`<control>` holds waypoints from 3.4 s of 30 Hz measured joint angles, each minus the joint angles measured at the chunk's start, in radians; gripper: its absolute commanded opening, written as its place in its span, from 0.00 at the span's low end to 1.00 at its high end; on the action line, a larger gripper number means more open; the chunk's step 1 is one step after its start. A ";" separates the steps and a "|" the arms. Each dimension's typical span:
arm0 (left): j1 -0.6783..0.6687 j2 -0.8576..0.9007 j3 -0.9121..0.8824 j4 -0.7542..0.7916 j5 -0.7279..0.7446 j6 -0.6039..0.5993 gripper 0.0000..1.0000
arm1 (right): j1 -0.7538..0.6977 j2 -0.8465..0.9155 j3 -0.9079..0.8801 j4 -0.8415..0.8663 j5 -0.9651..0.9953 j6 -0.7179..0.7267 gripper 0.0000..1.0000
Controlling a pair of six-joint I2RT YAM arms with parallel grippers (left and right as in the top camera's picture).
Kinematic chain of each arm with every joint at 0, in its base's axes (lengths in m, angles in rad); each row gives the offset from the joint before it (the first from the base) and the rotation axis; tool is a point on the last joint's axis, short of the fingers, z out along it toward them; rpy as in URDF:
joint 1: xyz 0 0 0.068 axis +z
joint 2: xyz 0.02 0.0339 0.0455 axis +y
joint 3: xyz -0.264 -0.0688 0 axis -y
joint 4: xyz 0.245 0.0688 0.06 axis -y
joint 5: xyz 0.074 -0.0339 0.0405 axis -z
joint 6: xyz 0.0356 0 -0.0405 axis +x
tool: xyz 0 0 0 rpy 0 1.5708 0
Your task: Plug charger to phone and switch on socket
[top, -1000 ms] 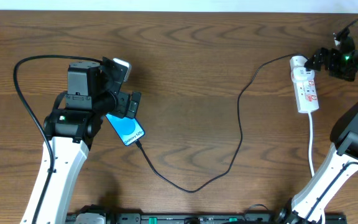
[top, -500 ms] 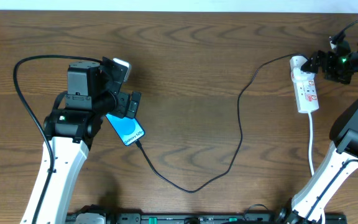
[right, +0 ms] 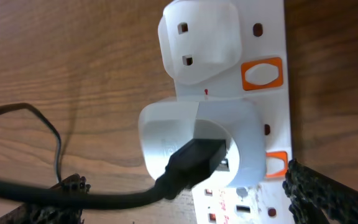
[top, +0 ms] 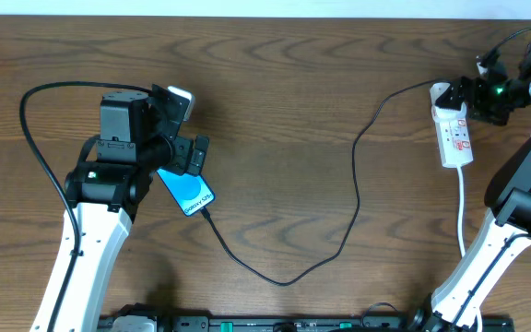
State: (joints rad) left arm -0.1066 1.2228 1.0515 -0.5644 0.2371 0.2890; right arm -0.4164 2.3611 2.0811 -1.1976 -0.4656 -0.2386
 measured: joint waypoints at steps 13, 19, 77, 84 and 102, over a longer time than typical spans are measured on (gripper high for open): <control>0.000 0.000 0.000 0.000 0.000 0.000 0.98 | 0.003 0.001 -0.066 0.027 0.001 -0.002 0.99; 0.000 0.000 0.000 0.000 0.000 0.000 0.98 | 0.003 0.001 -0.066 0.027 0.000 -0.002 0.99; 0.000 0.000 0.000 0.000 0.000 0.000 0.98 | -0.006 0.001 -0.066 -0.009 -0.083 -0.008 0.99; 0.000 0.000 0.000 0.000 0.000 0.000 0.98 | -0.006 0.001 -0.067 -0.013 -0.089 -0.008 0.99; 0.000 0.000 0.000 0.000 0.000 0.000 0.98 | -0.002 0.001 -0.068 0.005 -0.047 0.000 0.99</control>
State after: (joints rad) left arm -0.1066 1.2228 1.0515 -0.5648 0.2371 0.2886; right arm -0.4187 2.3619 2.0129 -1.1931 -0.5129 -0.2390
